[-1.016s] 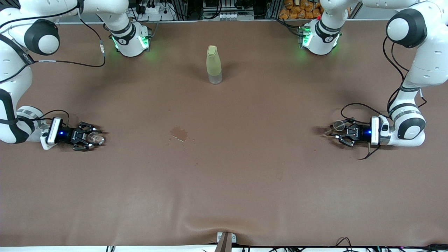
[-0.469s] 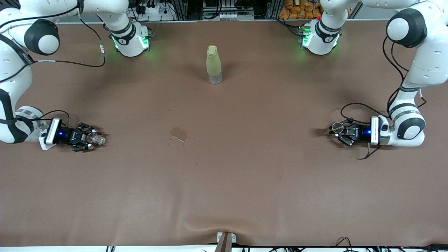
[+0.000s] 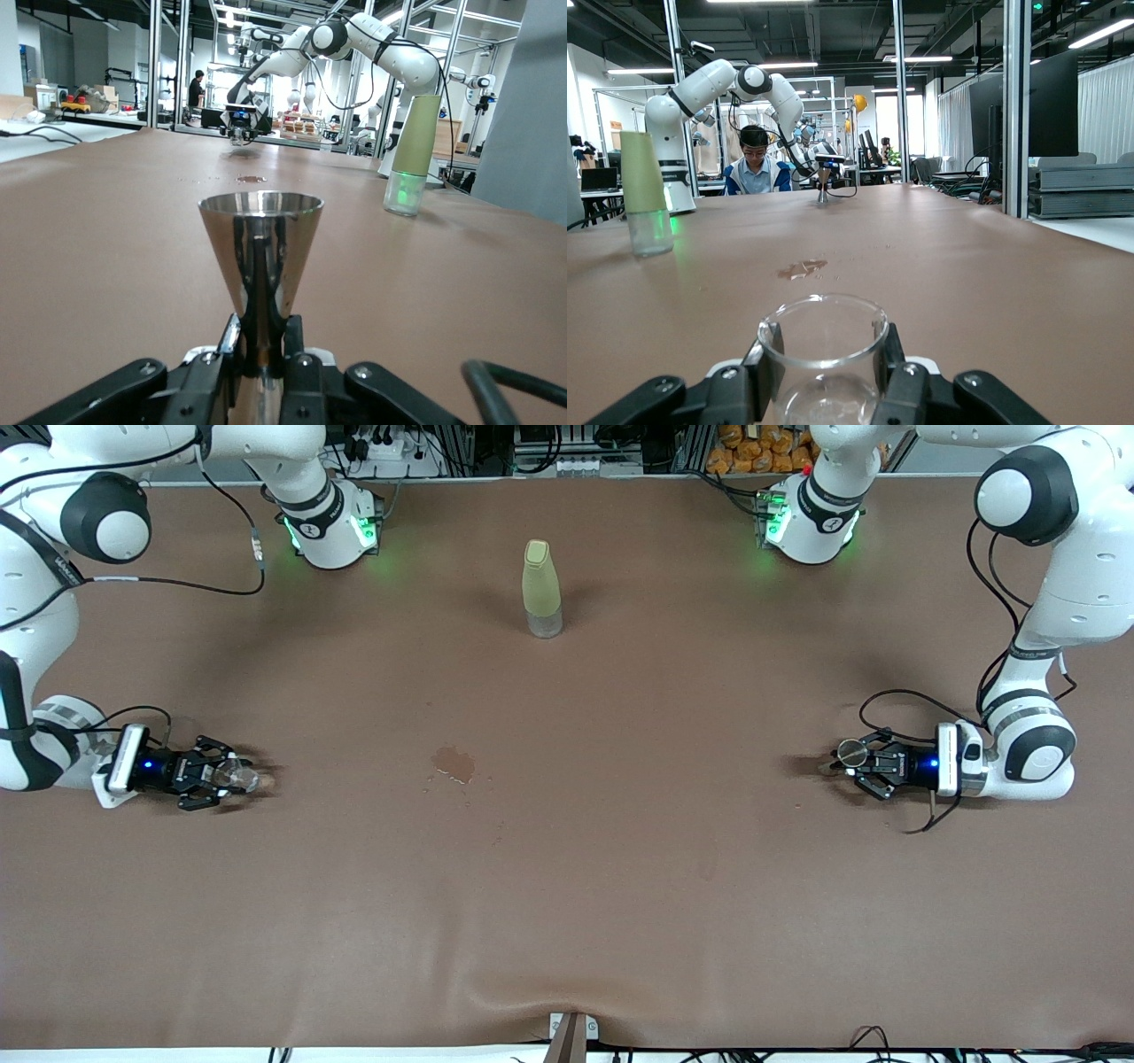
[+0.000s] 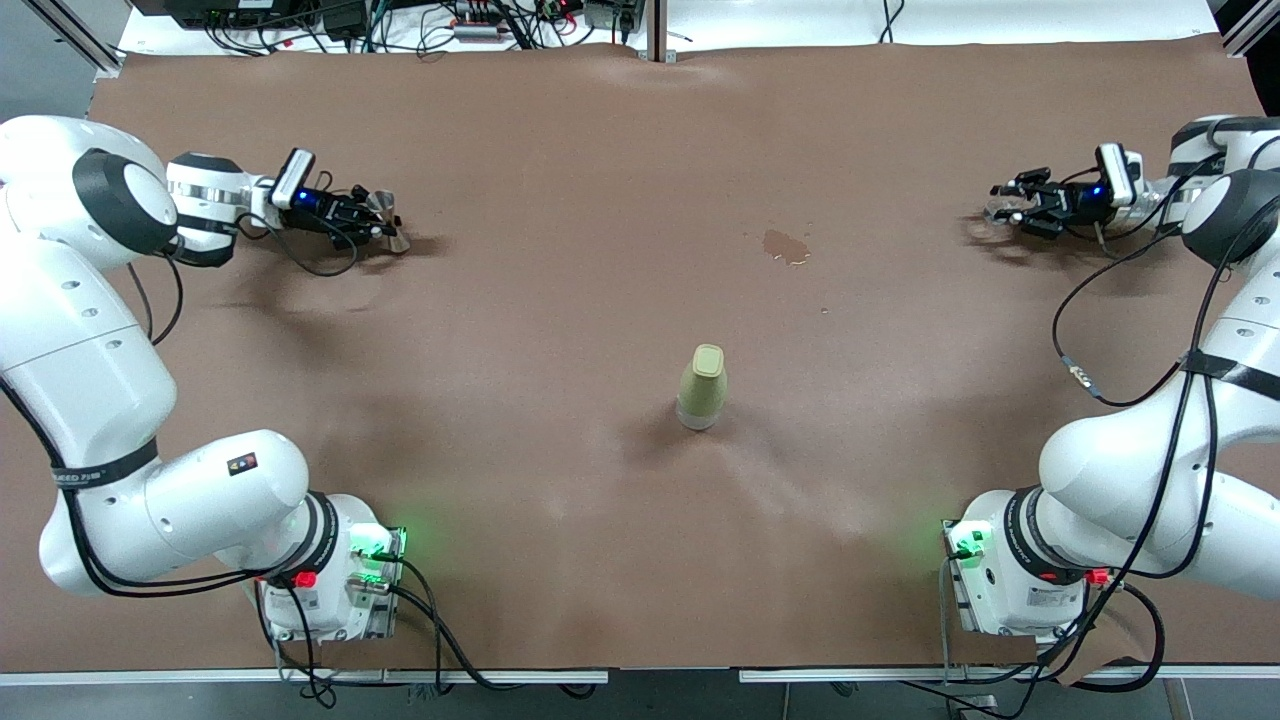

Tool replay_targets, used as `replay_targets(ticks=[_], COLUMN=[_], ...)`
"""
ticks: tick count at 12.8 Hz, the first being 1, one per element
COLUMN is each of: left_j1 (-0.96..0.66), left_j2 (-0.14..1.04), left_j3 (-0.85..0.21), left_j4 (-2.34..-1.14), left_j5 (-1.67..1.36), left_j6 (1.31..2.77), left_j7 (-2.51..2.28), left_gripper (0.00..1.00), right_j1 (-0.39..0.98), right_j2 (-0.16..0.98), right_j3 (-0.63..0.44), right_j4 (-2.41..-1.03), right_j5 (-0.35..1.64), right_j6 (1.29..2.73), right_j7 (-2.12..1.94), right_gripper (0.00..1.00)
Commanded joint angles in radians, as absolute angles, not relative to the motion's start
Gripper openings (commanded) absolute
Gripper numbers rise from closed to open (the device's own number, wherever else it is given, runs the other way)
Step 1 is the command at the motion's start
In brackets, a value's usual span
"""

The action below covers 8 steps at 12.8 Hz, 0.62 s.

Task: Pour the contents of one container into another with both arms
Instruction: 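Lift the beaker with the right gripper while the left gripper brings the jigger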

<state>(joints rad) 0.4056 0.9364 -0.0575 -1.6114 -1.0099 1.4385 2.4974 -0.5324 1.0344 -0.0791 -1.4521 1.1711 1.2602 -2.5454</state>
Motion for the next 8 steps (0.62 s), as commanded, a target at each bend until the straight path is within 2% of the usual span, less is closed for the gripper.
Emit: replay_targets(ticks=[1,5,8], left_j1=[0.358,0.172,0.022], left_j2=[0.887,0.832,0.845], left_j3=[-0.064,-0.066,-0.064], left_j4=[-1.618,-1.594,-1.591], left_j5=[-1.066,-1.193,-1.36], left_j6=[1.448,1.509,1.584], left_j7=[2.508,2.505,2.507], left_gripper=[0.0,0.0,0.0], right_j1=[-0.52,-0.488,-0.456], right_j2=[0.944,0.864,0.83], right_j3=[-0.063,-0.058,-0.058], right_j4=[-1.463,-1.463,-1.466], right_j5=[1.186,1.198,1.207], right_j6=[1.255,1.275,1.324], right_j7=[-2.462,-2.364,-2.309], right_gripper=[0.15,0.14,0.14])
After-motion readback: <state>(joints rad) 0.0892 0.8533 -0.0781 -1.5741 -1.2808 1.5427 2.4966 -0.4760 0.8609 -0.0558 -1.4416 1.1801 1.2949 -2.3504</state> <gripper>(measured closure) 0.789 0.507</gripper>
